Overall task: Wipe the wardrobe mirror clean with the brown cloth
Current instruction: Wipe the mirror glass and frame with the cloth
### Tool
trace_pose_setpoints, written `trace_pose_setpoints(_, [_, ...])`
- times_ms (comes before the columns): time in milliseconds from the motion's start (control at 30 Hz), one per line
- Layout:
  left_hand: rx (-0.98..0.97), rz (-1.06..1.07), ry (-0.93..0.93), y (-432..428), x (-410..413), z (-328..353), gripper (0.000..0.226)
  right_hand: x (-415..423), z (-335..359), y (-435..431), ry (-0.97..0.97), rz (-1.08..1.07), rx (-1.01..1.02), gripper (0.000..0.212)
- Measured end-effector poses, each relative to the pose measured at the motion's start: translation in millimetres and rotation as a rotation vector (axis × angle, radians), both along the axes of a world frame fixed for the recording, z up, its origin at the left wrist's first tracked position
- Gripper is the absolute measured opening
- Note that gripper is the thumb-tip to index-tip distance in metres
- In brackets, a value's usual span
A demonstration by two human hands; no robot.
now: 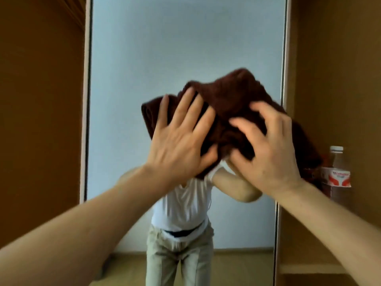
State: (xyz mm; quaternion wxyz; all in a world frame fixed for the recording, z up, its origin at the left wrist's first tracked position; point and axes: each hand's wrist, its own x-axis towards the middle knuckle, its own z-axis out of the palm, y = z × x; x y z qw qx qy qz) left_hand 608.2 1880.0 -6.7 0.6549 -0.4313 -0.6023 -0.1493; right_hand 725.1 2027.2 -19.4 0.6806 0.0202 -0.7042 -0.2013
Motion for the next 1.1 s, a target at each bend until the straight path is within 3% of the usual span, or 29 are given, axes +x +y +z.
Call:
trace_pose_setpoints(167, [-0.044, 0.049, -0.085, 1.4, 2.5, 111.1, 0.072, 10.5, 121.7, -16.7, -0.094, -0.030, -0.140, 0.042])
trace_pose_setpoints(333, [-0.117, 0.080, -0.077, -5.7, 7.9, 153.5, 0.067, 26.4, 185.9, -31.5, -0.325, -0.164, -0.263, 0.041])
trace_pose_setpoints(667, [-0.109, 0.117, -0.045, -2.9, 9.4, 151.1, 0.064, 35.0, 208.0, -37.0, -0.540, -0.172, -0.412, 0.040])
trace_pose_setpoints(1100, [-0.144, 0.143, -0.017, -3.4, 3.9, 144.7, 0.064, 26.9, 169.1, -14.4, -0.338, -0.054, -0.223, 0.036])
